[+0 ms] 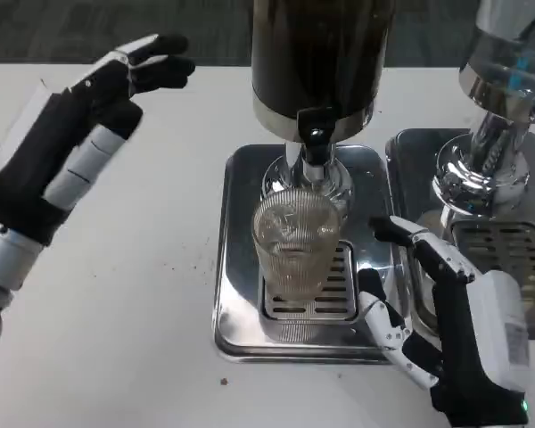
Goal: Grasp the cup under the faucet to collect the drink, then remove the cup.
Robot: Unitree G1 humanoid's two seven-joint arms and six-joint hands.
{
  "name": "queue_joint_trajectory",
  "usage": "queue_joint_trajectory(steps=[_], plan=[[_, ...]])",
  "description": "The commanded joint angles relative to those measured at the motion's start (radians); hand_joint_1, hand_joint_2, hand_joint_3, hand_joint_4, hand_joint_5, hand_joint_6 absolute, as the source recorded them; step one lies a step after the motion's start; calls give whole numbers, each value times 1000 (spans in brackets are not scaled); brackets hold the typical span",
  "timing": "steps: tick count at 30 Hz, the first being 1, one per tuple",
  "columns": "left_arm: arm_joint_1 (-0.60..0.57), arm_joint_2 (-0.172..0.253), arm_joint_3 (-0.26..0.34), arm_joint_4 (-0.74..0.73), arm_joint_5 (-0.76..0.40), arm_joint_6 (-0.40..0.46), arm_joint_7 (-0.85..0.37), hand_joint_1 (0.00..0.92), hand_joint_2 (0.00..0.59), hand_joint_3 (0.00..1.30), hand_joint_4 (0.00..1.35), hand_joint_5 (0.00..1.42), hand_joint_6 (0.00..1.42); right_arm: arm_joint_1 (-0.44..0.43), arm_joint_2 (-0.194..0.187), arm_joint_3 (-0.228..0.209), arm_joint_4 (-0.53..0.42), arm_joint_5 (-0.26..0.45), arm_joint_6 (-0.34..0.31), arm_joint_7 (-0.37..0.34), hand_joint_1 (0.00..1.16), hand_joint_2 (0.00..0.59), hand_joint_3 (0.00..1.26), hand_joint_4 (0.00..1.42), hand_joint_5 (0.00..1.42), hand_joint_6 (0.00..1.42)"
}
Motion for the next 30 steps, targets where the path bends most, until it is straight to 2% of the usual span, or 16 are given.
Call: queue_joint_trajectory(steps=[1,3,7,11,14,18,24,30], plan=[[-52,-2,39,-50,-175,189,-231,0,130,301,303,281,176,-13,4,-5,21,14,-13,-10,439,420,370,390,356,388],[-64,-5,57,-68,-208,261,-298,0,129,302,304,278,172,-15,8,-8,30,29,-14,-9,439,420,370,390,356,387],[-86,-16,73,-120,-322,468,-458,0,122,312,304,273,150,-13,13,-15,38,46,-16,-10,439,420,370,390,356,387],[-102,-36,101,-171,-392,622,-535,0,121,313,304,273,146,-12,19,-20,44,66,-18,-5,439,420,372,390,356,387],[-119,-51,126,-189,-415,699,-553,0,120,309,304,273,144,-12,22,-22,49,73,-20,-7,439,420,373,390,356,386],[-149,-69,148,-187,-396,735,-553,0,116,300,297,276,142,-13,27,-24,55,83,-24,-7,439,420,374,390,356,382],[-184,-106,172,-160,-356,727,-544,0,114,263,247,268,140,-15,34,-28,63,88,-27,-11,446,428,375,390,356,367],[-227,-138,150,-118,-329,757,-581,0,113,145,123,216,126,-12,42,-32,70,103,-32,-4,448,427,382,403,359,365]])
